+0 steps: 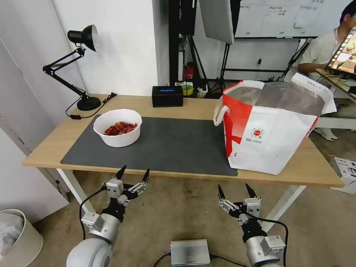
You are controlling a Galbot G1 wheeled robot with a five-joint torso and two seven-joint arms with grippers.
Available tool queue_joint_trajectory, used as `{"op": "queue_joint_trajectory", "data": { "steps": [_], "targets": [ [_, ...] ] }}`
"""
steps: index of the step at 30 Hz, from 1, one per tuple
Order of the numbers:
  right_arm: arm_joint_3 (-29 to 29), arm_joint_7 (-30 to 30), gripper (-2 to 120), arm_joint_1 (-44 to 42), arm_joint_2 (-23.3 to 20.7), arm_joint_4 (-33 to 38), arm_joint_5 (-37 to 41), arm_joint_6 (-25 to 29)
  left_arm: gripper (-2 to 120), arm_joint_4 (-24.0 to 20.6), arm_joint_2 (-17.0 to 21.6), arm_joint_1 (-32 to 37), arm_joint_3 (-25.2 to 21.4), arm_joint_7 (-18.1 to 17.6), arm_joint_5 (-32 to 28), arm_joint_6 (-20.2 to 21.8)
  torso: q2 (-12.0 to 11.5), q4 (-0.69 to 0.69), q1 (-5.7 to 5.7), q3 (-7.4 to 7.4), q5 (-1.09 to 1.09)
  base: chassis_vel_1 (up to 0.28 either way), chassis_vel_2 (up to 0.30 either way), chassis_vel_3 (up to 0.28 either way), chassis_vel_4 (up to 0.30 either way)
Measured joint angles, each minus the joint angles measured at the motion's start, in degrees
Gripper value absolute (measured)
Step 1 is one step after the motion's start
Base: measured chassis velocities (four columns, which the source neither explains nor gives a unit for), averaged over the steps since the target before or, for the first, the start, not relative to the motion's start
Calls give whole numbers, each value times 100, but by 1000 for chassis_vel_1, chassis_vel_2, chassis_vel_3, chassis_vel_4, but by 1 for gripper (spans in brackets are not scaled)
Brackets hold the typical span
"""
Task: Pick up the trash from the table and place it into the takeout bag.
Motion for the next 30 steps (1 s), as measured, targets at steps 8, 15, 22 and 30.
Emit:
{"op": "queue_joint_trajectory", "data": {
  "steps": [8,15,22,30],
  "targets": [
    [3,-5,100,3,-2,0,5,-4,100,-140,508,-255,-473,-662,-330,706,-1,0,0,0,-1,0,0,0,0],
    [4,-8,100,4,-2,0,8,-6,100,-211,1058,-382,-870,-1206,-1271,1250,-1,1,0,0,0,0,0,0,0],
    [5,-11,100,5,-3,2,11,-7,100,300,1958,-1317,-765,-2014,-2954,1798,-1,1,0,0,-2,0,0,0,0],
    [5,-11,100,5,-3,4,12,-7,100,1051,2628,-2720,-222,-2652,-4194,2201,-1,0,0,0,-1,0,0,0,0]
  ]
}}
